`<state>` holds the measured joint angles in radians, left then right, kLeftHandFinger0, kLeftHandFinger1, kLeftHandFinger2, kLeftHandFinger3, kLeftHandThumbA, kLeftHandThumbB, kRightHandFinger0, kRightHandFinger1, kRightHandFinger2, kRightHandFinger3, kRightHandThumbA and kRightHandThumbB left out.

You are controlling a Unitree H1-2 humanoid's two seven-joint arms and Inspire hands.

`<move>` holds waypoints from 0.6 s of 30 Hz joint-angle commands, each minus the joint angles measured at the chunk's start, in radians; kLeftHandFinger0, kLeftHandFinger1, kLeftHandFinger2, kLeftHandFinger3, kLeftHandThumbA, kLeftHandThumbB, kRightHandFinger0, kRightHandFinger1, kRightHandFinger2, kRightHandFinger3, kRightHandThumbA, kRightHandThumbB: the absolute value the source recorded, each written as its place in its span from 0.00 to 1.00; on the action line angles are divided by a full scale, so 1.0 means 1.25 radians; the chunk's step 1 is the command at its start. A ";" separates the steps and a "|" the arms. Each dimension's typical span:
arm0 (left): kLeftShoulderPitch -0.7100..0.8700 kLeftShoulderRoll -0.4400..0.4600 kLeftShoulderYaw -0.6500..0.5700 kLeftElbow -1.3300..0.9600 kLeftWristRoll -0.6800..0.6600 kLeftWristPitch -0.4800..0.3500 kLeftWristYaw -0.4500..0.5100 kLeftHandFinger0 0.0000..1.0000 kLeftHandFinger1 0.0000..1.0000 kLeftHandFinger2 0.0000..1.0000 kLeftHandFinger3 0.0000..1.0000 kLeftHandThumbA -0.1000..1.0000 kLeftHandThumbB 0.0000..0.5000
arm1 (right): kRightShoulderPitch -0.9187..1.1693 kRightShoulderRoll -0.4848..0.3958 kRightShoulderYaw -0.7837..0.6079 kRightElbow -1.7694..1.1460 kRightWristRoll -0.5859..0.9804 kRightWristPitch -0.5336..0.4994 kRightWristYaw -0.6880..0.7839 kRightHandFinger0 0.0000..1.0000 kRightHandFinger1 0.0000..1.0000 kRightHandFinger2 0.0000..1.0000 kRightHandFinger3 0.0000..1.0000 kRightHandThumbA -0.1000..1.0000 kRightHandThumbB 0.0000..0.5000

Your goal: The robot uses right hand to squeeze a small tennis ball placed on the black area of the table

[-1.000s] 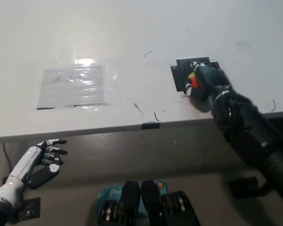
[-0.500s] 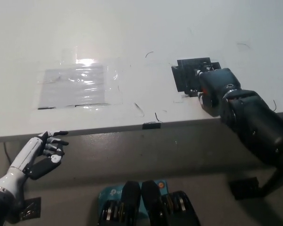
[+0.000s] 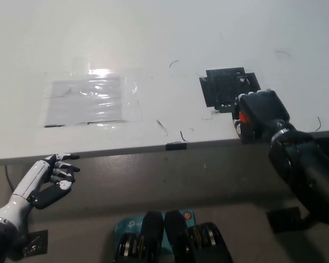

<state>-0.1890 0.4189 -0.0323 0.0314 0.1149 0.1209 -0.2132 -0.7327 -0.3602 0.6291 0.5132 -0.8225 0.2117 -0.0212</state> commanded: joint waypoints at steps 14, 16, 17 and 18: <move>-0.004 0.009 0.012 -0.006 0.005 -0.043 0.008 0.45 0.53 0.63 0.72 0.40 0.15 | 0.137 0.226 -0.514 0.047 0.504 -0.418 -0.308 0.00 0.00 0.28 0.36 0.00 0.35; 0.000 0.008 0.013 -0.010 0.003 -0.037 0.008 0.46 0.53 0.63 0.72 0.41 0.15 | 0.133 0.252 -0.566 0.039 0.582 -0.425 -0.270 0.00 0.00 0.25 0.36 0.00 0.43; 0.002 0.008 0.015 -0.004 -0.006 -0.052 0.005 0.46 0.52 0.62 0.71 0.40 0.15 | 0.132 0.292 -0.637 -0.002 0.701 -0.380 -0.232 0.00 0.00 0.21 0.36 0.00 0.31; 0.003 0.008 0.016 -0.004 -0.006 -0.049 0.005 0.45 0.52 0.62 0.71 0.41 0.16 | 0.130 0.316 -0.684 -0.030 0.771 -0.345 -0.217 0.00 0.00 0.21 0.36 0.00 0.25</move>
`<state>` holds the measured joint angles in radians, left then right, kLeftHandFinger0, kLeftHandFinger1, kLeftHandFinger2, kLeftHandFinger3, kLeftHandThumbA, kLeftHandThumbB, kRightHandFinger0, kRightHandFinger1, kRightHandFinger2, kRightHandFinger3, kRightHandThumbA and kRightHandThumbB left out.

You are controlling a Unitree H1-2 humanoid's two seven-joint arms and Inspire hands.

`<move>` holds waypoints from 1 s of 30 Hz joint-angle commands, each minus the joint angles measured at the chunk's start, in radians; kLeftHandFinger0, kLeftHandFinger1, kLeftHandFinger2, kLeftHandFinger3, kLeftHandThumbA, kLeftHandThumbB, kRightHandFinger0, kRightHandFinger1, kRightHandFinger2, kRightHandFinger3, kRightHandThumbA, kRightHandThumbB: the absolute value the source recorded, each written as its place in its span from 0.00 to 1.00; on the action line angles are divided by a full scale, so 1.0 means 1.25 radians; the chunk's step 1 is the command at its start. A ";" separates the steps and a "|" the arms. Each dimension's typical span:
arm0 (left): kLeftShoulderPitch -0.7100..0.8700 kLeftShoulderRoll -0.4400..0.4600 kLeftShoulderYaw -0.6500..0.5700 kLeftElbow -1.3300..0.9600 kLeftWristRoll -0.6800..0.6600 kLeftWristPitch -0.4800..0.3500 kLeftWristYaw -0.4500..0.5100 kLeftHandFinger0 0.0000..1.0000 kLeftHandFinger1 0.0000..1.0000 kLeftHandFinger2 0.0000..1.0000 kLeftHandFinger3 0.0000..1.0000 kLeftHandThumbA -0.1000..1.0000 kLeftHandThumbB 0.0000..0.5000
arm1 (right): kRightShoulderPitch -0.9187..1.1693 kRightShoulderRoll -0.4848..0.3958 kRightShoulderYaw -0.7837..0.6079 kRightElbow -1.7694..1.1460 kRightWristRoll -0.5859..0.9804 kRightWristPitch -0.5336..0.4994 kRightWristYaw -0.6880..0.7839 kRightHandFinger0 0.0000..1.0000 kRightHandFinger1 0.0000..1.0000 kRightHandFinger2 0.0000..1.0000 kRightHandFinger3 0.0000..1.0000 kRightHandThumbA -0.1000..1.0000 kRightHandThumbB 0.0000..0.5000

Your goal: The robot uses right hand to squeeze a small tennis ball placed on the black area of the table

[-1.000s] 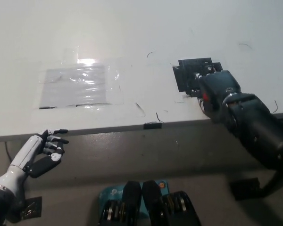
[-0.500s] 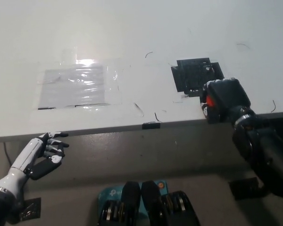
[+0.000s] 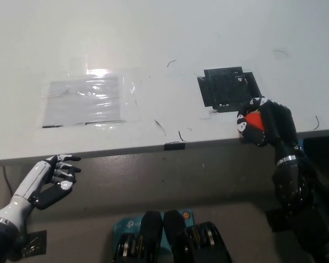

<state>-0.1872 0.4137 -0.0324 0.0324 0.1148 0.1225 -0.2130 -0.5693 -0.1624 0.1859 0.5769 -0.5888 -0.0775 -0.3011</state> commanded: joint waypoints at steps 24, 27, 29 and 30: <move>0.028 0.008 0.028 0.002 -0.010 -0.065 0.012 0.43 0.50 0.61 0.70 0.40 0.15 | -0.147 0.250 -0.639 -0.474 1.212 0.279 -0.091 0.00 0.00 0.18 0.68 0.03 0.00; 0.031 0.007 0.030 -0.003 -0.009 -0.050 0.013 0.44 0.52 0.62 0.71 0.44 0.19 | -0.151 0.255 -0.643 -0.520 1.252 0.269 -0.130 0.00 0.00 0.12 0.56 0.02 0.00; 0.032 0.007 0.031 -0.002 -0.009 -0.050 0.013 0.44 0.52 0.62 0.71 0.44 0.19 | -0.153 0.256 -0.646 -0.519 1.253 0.275 -0.129 0.00 0.00 0.10 0.49 0.12 0.08; 0.032 0.007 0.033 0.006 -0.016 -0.060 0.010 0.43 0.51 0.61 0.70 0.44 0.19 | -0.159 0.258 -0.651 -0.548 1.294 0.261 -0.162 0.00 0.00 0.10 0.51 0.05 0.00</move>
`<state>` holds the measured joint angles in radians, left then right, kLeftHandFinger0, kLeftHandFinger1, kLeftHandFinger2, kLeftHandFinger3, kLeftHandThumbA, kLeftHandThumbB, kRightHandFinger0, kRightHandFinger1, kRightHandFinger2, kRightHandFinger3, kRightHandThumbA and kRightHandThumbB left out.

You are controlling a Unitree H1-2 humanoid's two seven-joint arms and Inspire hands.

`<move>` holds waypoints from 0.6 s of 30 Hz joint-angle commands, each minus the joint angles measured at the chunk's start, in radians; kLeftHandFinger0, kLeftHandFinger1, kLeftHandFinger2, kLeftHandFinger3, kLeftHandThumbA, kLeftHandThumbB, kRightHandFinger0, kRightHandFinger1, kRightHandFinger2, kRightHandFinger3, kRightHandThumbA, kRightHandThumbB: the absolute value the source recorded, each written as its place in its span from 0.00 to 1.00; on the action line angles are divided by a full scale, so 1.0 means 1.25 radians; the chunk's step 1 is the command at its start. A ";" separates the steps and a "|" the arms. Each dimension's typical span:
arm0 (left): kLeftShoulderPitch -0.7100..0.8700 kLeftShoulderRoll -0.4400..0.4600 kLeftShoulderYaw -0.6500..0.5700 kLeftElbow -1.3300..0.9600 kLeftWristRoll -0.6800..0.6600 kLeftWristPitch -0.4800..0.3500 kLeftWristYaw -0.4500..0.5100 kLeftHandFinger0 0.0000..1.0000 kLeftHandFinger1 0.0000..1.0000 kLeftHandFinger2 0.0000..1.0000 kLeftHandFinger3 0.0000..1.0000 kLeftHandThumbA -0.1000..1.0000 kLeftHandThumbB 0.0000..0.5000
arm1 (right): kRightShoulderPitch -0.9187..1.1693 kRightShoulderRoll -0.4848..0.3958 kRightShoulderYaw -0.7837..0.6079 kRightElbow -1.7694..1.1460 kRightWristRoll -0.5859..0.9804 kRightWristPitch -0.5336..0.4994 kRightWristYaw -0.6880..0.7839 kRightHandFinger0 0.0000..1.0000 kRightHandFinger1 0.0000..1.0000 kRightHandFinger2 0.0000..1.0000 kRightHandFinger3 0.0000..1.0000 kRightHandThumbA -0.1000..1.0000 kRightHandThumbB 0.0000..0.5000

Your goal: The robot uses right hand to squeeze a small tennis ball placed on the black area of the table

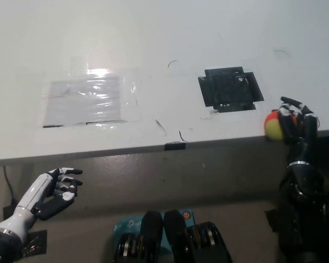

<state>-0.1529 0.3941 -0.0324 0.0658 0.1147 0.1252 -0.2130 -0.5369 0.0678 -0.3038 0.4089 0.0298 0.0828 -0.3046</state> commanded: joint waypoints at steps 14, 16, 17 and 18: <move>0.006 0.026 0.032 -0.024 -0.010 -0.059 0.011 0.43 0.51 0.61 0.70 0.47 0.23 | -0.169 0.046 -0.264 -0.520 0.951 0.127 -0.239 0.00 0.00 0.09 0.64 0.29 0.00; 0.008 0.027 0.031 -0.027 -0.005 -0.054 0.013 0.44 0.52 0.62 0.72 0.48 0.23 | -0.165 0.047 -0.262 -0.522 0.960 0.133 -0.232 0.00 0.00 0.09 0.64 0.29 0.00; 0.008 0.025 0.033 -0.031 -0.010 -0.046 0.011 0.45 0.52 0.63 0.73 0.46 0.22 | -0.164 0.051 -0.261 -0.522 0.965 0.133 -0.236 0.00 0.00 0.10 0.70 0.22 0.00; 0.005 0.026 0.032 -0.030 -0.012 -0.046 0.009 0.45 0.52 0.63 0.73 0.46 0.22 | -0.163 0.051 -0.262 -0.523 0.969 0.132 -0.240 0.00 0.00 0.10 0.71 0.21 0.00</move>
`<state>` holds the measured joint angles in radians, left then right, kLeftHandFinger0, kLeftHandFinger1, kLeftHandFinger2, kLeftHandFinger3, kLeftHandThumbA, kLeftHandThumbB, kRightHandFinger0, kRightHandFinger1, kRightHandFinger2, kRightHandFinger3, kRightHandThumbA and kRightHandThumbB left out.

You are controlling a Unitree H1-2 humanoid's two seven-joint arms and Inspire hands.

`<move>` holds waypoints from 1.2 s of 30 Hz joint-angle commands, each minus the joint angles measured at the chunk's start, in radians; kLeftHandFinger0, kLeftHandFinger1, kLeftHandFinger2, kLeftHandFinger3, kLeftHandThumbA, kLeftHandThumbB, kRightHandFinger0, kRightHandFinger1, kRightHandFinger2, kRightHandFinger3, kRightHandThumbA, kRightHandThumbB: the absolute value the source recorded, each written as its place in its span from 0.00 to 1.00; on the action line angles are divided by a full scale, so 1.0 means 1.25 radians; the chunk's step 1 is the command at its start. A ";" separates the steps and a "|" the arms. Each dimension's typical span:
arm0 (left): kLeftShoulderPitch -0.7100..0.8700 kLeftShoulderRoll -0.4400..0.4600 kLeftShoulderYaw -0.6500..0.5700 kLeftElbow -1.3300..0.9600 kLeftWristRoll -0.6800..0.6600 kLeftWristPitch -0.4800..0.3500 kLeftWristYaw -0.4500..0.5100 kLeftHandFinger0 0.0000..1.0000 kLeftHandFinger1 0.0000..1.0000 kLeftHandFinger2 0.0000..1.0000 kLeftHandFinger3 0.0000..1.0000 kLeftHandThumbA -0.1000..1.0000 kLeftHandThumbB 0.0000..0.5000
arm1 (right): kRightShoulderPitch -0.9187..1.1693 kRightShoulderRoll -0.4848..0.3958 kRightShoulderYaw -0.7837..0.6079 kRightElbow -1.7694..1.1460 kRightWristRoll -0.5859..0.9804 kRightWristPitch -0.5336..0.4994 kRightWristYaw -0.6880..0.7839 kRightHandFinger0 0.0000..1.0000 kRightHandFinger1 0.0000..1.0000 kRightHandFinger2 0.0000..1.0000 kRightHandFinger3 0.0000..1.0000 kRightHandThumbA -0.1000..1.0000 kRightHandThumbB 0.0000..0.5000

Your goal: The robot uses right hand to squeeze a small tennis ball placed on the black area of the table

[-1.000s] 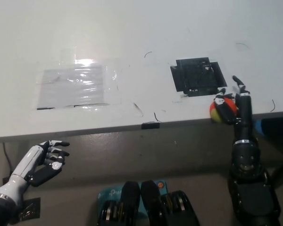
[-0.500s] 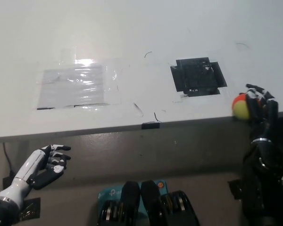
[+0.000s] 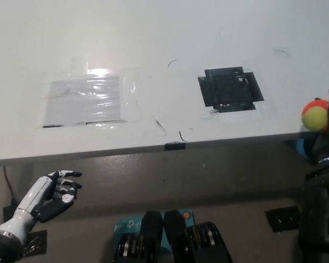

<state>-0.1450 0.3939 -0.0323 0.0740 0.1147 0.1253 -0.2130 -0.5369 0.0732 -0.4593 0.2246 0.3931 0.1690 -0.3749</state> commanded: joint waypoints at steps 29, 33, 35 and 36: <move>-0.002 0.032 0.029 -0.045 -0.004 -0.051 0.001 0.44 0.51 0.61 0.71 0.41 0.17 | -0.121 0.027 -0.059 -0.315 0.594 0.171 -0.137 0.00 0.00 0.31 0.94 0.00 0.00; 0.005 0.031 0.032 -0.044 -0.001 -0.057 -0.001 0.42 0.49 0.61 0.71 0.40 0.16 | -0.135 -0.040 0.007 -0.223 0.480 0.193 -0.059 0.00 0.00 0.34 1.00 0.00 0.00; 0.004 0.028 0.037 -0.034 -0.013 -0.073 -0.004 0.41 0.49 0.60 0.70 0.37 0.16 | -0.138 -0.081 0.078 -0.189 0.370 0.159 -0.012 0.00 0.00 0.36 0.94 0.00 0.00; 0.003 0.029 0.036 -0.034 -0.008 -0.074 -0.003 0.41 0.48 0.59 0.70 0.38 0.17 | -0.136 -0.107 0.126 -0.176 0.307 0.140 0.010 0.00 0.00 0.35 0.81 0.00 0.00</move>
<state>-0.1379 0.4002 0.0003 0.0532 0.1126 0.0920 -0.2131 -0.6633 0.0008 -0.4047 -0.0221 0.9388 0.3549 -0.4869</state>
